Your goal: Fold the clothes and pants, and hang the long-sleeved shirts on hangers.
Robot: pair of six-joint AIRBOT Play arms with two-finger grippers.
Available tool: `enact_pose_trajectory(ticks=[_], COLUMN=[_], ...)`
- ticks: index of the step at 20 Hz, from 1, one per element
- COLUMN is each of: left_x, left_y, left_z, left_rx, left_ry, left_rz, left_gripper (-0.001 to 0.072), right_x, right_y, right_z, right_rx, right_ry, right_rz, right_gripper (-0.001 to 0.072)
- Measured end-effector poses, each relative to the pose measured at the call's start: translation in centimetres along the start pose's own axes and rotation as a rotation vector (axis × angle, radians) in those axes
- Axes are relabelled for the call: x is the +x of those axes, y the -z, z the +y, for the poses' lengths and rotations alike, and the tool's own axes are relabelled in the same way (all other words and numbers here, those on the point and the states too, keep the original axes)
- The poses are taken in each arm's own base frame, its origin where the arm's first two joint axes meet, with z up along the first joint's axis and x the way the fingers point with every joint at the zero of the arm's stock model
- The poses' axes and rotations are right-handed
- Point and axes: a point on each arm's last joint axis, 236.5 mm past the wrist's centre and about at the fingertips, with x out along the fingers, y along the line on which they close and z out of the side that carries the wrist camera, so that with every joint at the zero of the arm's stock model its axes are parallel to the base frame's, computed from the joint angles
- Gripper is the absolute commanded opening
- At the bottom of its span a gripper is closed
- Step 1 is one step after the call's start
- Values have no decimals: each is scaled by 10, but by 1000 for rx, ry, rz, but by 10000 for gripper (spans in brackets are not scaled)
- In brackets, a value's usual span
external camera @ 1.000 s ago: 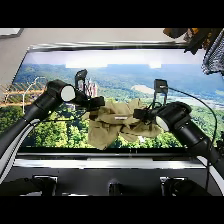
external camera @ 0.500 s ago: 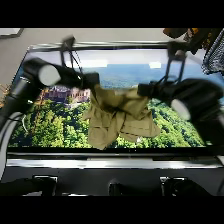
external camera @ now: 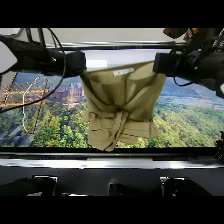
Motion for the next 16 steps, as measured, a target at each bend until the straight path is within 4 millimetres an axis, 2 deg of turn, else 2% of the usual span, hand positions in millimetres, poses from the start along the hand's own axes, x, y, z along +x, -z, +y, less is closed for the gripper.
enact_pose_trajectory(ticks=[3,6,9,12,16], left_x=[24,54,83,114,151], left_y=[34,69,95,109,108], left_z=[7,15,24,27,23], left_rx=[11,16,7,2,-15], left_ry=[-54,-102,-131,-134,-104], left_rz=[113,217,274,285,249], left_gripper=[20,21,21,21,21], right_x=[19,44,69,93,115], right_y=[34,84,126,153,166], right_z=[-6,-14,-16,-14,-13], right_rx=[-32,-26,5,38,65], right_ry=[52,103,121,121,133], right_rz=[119,237,300,309,298], right_gripper=[28,28,28,28,28])
